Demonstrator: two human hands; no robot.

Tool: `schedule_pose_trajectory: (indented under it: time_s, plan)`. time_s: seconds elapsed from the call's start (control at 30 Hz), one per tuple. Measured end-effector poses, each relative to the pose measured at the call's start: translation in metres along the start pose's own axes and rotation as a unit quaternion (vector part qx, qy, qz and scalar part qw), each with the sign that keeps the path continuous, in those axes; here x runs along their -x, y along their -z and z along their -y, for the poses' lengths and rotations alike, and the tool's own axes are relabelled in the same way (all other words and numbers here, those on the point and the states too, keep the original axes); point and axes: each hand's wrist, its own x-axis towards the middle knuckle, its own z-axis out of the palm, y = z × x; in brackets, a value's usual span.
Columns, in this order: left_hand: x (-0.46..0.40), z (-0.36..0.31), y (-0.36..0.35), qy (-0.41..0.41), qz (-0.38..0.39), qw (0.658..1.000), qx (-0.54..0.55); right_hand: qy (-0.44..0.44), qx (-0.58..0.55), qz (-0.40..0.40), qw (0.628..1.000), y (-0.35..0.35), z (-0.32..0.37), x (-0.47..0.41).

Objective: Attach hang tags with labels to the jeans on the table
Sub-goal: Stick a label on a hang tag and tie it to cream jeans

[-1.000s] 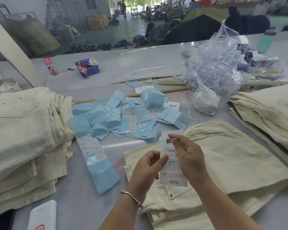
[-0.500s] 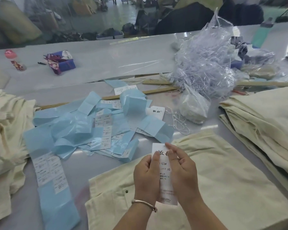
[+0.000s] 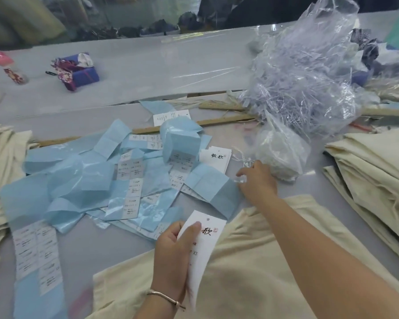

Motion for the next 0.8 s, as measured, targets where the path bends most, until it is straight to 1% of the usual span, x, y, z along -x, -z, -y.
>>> schedule_pose_trajectory:
  time_s: [0.13,0.2,0.23,0.27,0.3,0.33,0.37,0.4,0.43,0.5,0.53,0.57,0.6,0.67,0.73,0.77,0.8]
  plan:
    - [0.006,-0.003,0.01,0.007,0.011,1.0,-0.018,0.033,0.071,0.031,0.996,-0.001,0.009,-0.011]
    - [0.009,-0.005,0.019,0.015,0.006,1.0,-0.007,0.037,0.077,0.039,0.996,0.005,0.012,-0.011]
    - [0.011,-0.007,0.024,0.02,0.004,1.0,0.0,0.034,0.045,0.028,0.998,0.011,0.013,-0.009]
    - [0.013,-0.009,0.029,0.022,0.003,1.0,0.008,0.026,-0.016,0.01,0.999,0.018,0.015,-0.005]
    - [0.015,-0.012,0.034,0.023,0.001,1.0,0.016,0.019,-0.097,-0.011,0.995,0.026,0.018,0.002]
    - [0.018,-0.014,0.039,0.025,-0.001,0.999,0.023,0.012,-0.189,-0.028,0.981,0.037,0.022,0.011]
    - [0.022,-0.017,0.043,0.027,-0.003,0.999,0.032,0.008,-0.289,-0.037,0.957,0.049,0.027,0.023]
    - [0.027,-0.019,0.048,0.03,-0.003,0.999,0.042,0.004,-0.395,-0.034,0.918,0.061,0.034,0.036]
    - [0.032,-0.021,0.052,0.033,-0.006,0.998,0.05,0.001,-0.505,-0.014,0.863,0.073,0.041,0.051]
    - [0.043,-0.022,0.059,0.038,-0.022,0.997,0.055,-0.006,-0.692,0.071,0.719,0.093,0.057,0.082]
    - [0.05,-0.021,0.061,0.04,-0.029,0.997,0.053,-0.01,-0.745,0.113,0.658,0.099,0.064,0.098]
    - [0.058,-0.02,0.065,0.042,-0.03,0.997,0.058,-0.012,-0.772,0.146,0.618,0.102,0.069,0.113]
    - [0.066,-0.019,0.069,0.049,-0.029,0.996,0.071,-0.014,-0.786,0.172,0.594,0.101,0.074,0.129]
    - [0.083,-0.016,0.081,0.085,-0.022,0.988,0.124,-0.033,-0.79,0.21,0.575,0.092,0.08,0.158]
    - [0.099,-0.015,0.096,0.116,-0.018,0.978,0.173,-0.054,-0.776,0.241,0.58,0.077,0.084,0.187]
    - [0.105,-0.014,0.104,0.122,-0.018,0.974,0.19,-0.062,-0.761,0.26,0.591,0.068,0.084,0.201]
    - [0.111,-0.014,0.112,0.124,-0.018,0.971,0.205,-0.068,-0.737,0.28,0.611,0.06,0.084,0.214]
